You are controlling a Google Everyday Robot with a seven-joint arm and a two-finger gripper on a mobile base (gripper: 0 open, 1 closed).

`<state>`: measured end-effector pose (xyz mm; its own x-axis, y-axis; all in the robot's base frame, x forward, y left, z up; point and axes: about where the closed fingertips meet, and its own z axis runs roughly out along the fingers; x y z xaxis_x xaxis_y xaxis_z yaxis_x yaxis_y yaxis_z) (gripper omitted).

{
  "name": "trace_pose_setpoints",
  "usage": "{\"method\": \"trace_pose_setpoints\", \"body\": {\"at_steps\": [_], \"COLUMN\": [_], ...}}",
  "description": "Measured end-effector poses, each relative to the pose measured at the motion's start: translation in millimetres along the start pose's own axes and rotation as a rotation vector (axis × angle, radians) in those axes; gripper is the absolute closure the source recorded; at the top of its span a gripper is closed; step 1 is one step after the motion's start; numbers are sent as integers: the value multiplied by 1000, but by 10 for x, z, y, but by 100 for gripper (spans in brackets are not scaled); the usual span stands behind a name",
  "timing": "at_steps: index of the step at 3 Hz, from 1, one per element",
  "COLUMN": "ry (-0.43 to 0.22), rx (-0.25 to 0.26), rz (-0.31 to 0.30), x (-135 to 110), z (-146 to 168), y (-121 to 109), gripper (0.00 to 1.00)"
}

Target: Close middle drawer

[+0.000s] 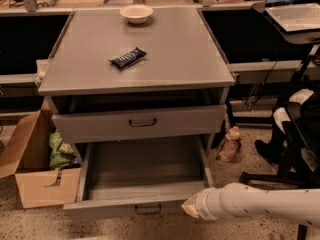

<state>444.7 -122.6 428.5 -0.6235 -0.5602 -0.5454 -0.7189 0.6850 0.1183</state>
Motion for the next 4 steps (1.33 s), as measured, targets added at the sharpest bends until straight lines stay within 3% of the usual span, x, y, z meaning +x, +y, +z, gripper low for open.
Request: {"method": "trace_pose_setpoints", "body": {"at_steps": [3,4], "ry": [-83,-83], "rx": [10,10], "rz": [35,35], "x": [-139,-137], "z": [144,143], "y": [-175,-172], "gripper": [100,100]}}
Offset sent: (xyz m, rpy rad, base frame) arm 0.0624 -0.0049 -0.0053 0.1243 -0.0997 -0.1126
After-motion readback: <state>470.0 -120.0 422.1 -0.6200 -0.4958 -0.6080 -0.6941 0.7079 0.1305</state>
